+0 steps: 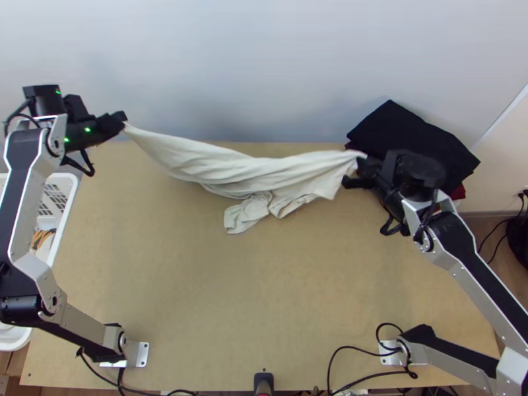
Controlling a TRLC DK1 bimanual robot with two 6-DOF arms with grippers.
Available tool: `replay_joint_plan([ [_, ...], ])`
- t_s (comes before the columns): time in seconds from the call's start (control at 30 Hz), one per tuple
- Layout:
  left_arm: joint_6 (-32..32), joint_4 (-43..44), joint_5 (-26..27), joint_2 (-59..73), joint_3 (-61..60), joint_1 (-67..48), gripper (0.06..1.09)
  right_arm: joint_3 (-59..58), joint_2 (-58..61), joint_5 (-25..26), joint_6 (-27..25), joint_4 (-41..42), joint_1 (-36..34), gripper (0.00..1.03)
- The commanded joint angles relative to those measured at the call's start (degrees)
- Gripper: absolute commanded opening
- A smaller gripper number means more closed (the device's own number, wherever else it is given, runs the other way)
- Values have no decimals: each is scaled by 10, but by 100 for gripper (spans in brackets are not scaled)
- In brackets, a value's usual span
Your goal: Fold the t-shirt
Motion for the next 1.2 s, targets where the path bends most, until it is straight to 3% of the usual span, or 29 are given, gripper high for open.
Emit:
replay_joint_plan([
  [0.0, -24, -11, -14, -28, 47, 9, 10, 56, 5, 11, -15, -1, 10, 3],
  [0.33, -8, -29, -103, -34, 114, 13, 10, 319, 133, 1, 39, -222, 5, 3],
  [0.67, 33, -57, -218, -30, 150, 12, 10, 536, 283, -2, 45, -415, -36, 3],
  [0.93, 44, -71, -247, -35, 205, 16, 10, 630, 294, -12, 46, -410, -62, 3],
  [1.17, 44, -8, -274, -74, 218, 8, 9, 650, 239, -12, 6, -264, -71, 3],
])
